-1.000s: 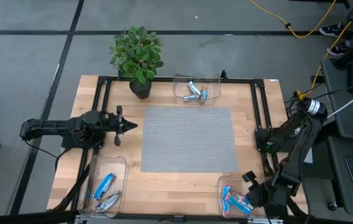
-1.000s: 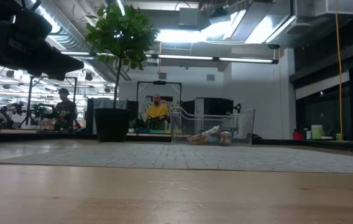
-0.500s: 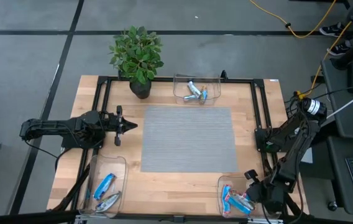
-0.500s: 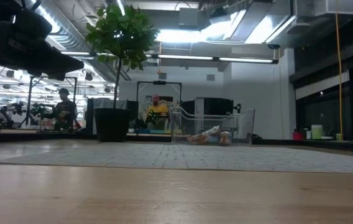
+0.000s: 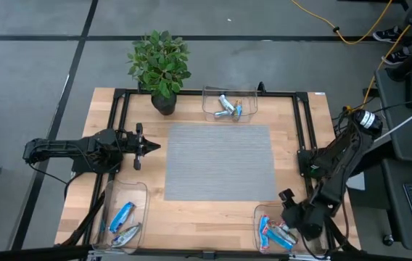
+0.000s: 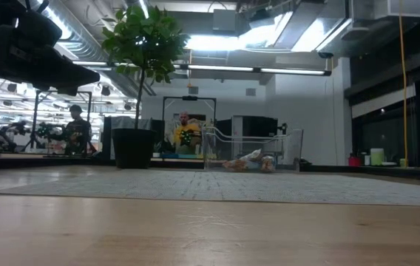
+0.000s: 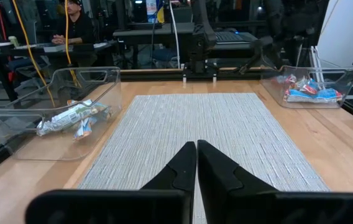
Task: Pick and place Granola Bars by type
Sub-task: Return to Home Position
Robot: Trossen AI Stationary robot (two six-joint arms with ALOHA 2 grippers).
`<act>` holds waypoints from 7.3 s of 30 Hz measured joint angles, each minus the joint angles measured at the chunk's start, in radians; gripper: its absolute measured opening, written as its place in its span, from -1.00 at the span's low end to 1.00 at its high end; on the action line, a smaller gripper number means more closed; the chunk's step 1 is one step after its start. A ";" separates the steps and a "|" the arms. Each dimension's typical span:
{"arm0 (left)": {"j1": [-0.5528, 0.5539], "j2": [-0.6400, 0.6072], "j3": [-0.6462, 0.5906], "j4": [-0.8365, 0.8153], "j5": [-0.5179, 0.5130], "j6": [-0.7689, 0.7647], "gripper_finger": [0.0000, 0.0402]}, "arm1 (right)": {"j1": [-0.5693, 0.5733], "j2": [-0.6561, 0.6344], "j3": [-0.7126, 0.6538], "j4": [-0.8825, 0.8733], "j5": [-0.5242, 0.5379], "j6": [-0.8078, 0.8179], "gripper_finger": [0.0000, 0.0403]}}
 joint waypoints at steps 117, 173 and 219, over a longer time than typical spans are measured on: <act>0.000 0.000 0.000 0.000 0.000 0.000 -0.97 | -1.027 -1.243 -0.789 0.624 -0.142 -0.796 -0.98; 0.000 0.000 0.000 0.003 0.000 0.000 -0.94 | -1.028 -1.343 -0.787 0.623 -0.142 -0.769 -0.96; 0.000 0.000 0.000 0.007 0.000 0.000 -0.95 | -1.028 -1.343 -0.788 0.623 -0.142 -0.769 -0.96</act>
